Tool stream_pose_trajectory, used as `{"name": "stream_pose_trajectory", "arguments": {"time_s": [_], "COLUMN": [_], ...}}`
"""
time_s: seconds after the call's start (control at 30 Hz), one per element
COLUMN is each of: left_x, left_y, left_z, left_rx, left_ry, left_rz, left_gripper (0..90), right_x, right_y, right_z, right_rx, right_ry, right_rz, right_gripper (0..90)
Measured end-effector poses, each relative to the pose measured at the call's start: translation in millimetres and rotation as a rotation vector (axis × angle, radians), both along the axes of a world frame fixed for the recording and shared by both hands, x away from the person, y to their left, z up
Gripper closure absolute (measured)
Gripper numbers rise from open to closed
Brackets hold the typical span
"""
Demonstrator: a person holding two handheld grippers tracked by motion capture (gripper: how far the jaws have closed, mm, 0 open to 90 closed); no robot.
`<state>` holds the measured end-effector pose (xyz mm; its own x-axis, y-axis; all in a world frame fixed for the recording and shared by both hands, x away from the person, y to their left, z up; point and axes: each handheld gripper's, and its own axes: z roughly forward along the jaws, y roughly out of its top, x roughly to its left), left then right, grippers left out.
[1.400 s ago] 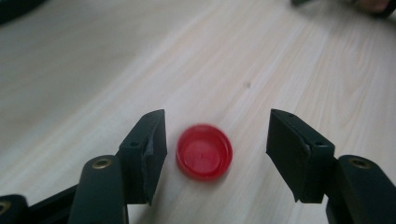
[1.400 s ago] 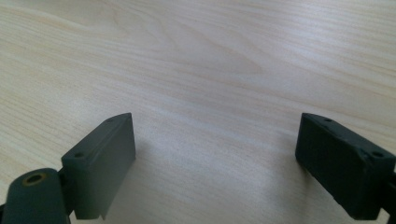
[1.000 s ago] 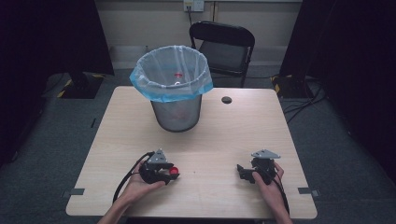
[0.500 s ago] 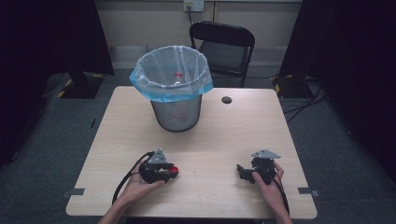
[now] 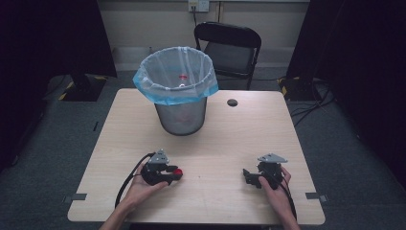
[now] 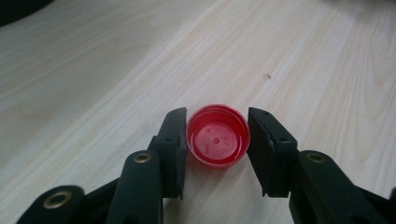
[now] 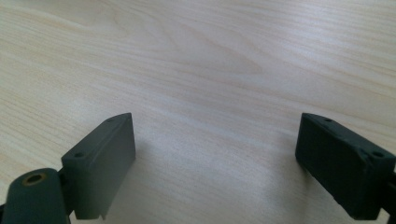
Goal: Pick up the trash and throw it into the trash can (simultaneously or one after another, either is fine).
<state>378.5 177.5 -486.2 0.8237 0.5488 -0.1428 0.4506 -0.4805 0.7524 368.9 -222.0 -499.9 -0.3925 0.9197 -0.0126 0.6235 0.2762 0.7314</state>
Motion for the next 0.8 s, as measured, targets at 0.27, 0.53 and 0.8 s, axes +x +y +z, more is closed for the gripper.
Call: {"name": "stream_pose_trajectory", "arguments": {"time_s": [0.27, 0.53, 0.8], "left_x": [0.5, -0.1, -3.8], "left_y": [10.4, 18.5, 17.7], "left_z": [12.1, 26.1, 37.3], "left_rx": [-0.089, -0.162, -0.211], "left_ry": [-0.012, -0.036, -0.06], "left_rz": [0.017, 0.033, 0.033], "left_gripper": [59.3, 59.3, 59.3], "right_x": [0.1, 0.0, 0.0], "right_y": [-0.1, -0.1, 0.0], "right_z": [0.0, 0.0, 0.0], "right_rx": [0.0, 0.0, -0.001], "right_ry": [-0.001, 0.0, -0.001], "right_rz": [0.001, 0.001, 0.001], "right_gripper": [11.4, 11.3, 11.4]}}
